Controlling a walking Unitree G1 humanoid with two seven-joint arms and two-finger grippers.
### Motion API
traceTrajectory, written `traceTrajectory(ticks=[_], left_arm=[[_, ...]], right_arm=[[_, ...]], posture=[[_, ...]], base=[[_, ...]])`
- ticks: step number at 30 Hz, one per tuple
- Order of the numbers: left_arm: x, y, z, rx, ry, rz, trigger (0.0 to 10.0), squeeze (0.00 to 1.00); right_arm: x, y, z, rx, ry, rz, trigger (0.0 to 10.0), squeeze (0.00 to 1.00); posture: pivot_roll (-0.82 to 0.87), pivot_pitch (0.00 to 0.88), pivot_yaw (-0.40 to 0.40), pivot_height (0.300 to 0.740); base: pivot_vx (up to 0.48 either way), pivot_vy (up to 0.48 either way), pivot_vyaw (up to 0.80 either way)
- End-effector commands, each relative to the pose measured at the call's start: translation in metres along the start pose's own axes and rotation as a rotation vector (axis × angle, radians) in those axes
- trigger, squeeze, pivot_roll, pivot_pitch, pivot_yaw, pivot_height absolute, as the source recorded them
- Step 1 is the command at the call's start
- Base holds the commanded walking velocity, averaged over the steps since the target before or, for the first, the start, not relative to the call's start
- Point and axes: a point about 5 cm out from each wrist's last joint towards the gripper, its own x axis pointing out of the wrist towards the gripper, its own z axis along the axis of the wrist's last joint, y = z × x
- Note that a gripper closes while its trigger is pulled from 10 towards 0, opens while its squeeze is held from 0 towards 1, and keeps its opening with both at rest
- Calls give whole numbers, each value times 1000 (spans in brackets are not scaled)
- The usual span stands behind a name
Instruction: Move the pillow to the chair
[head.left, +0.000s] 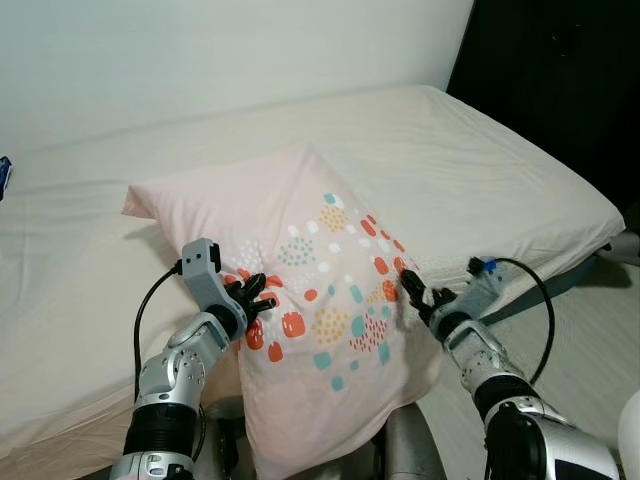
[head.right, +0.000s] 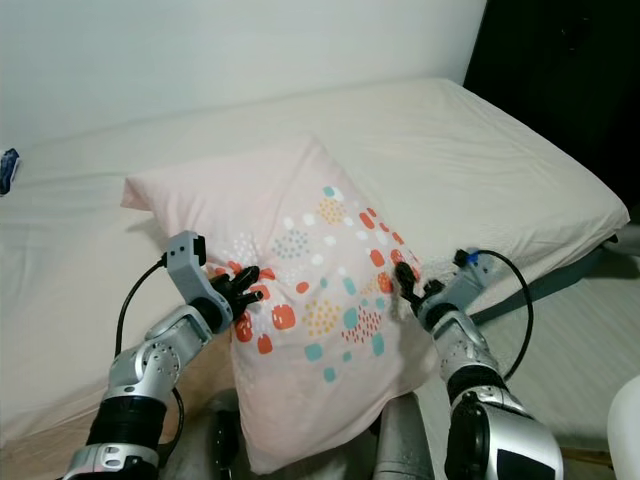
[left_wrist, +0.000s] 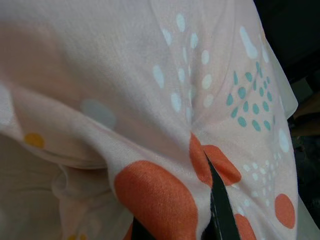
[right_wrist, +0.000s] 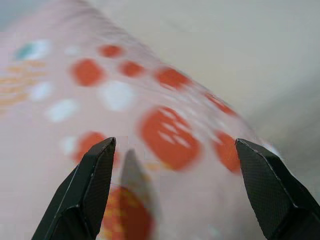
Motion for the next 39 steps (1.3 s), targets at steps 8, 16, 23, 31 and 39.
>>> traceTrajectory(ticks=[8, 16, 23, 31, 39], left_arm=[[-2, -10, -8, -17, 10, -32, 0, 0], [-4, -34, 2, -74, -54, -157, 0, 0], [-1, -58, 23, -71, -66, -313, 0, 0], [22, -22, 80, 340, -64, -168, 0, 0], [14, 3, 113, 536, -53, -78, 0, 0]], right_arm=[[-8, -25, 22, -378, -15, -243, 10000, 0], [-9, -18, 43, -337, -183, -236, 10000, 0], [-5, -2, 49, -344, -234, -162, 10000, 0], [-6, -5, 57, -350, -250, -203, 10000, 0], [-9, -8, 60, -355, -257, -214, 10000, 0]], posture=[[-82, 110, -23, 574], [-90, 101, -27, 574], [-94, 102, -24, 574], [-97, 104, -23, 574], [-102, 112, -22, 574]], base=[[0, 0, 0], [0, 0, 0], [0, 0, 0], [0, 0, 0], [0, 0, 0]])
